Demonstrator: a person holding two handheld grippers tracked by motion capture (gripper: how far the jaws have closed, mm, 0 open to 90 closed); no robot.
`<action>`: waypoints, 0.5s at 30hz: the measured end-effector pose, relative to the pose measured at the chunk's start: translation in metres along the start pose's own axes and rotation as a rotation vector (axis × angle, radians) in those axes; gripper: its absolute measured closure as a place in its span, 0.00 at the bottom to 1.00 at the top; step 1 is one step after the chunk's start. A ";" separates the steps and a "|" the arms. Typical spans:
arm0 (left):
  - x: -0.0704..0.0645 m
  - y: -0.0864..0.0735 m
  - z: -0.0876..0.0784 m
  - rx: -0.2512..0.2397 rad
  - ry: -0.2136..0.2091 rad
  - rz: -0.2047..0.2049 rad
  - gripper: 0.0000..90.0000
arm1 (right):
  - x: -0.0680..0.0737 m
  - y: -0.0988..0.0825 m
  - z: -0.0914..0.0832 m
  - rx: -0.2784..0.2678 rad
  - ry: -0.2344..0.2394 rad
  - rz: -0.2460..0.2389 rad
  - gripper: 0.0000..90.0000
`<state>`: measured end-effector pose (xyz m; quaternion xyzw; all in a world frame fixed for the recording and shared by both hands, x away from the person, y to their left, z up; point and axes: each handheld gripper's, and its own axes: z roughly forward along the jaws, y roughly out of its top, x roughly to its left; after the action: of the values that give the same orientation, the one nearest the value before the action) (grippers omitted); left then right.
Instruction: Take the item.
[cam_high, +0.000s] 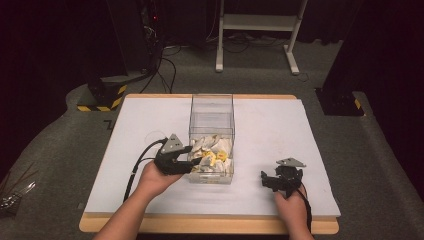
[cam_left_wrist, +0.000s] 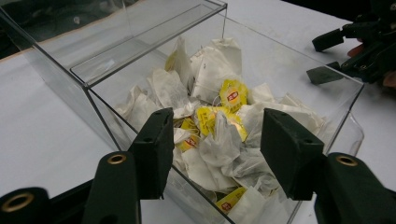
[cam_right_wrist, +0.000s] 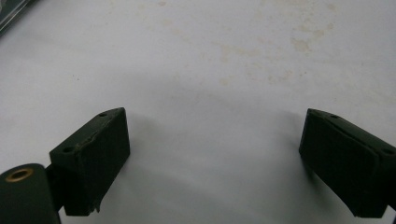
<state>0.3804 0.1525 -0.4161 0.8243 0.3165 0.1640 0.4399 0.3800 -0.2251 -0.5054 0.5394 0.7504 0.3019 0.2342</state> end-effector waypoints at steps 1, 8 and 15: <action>0.000 0.000 0.001 0.007 0.003 -0.002 0.52 | 0.000 0.000 0.000 0.000 0.000 0.000 0.09; -0.001 0.004 0.008 0.038 -0.004 0.014 0.58 | 0.000 0.000 0.000 0.000 0.001 0.000 0.09; -0.003 0.007 0.016 0.083 -0.011 0.027 0.62 | 0.000 0.000 0.000 0.000 0.001 0.000 0.09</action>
<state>0.3900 0.1376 -0.4192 0.8468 0.3094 0.1523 0.4049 0.3800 -0.2251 -0.5054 0.5393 0.7504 0.3020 0.2340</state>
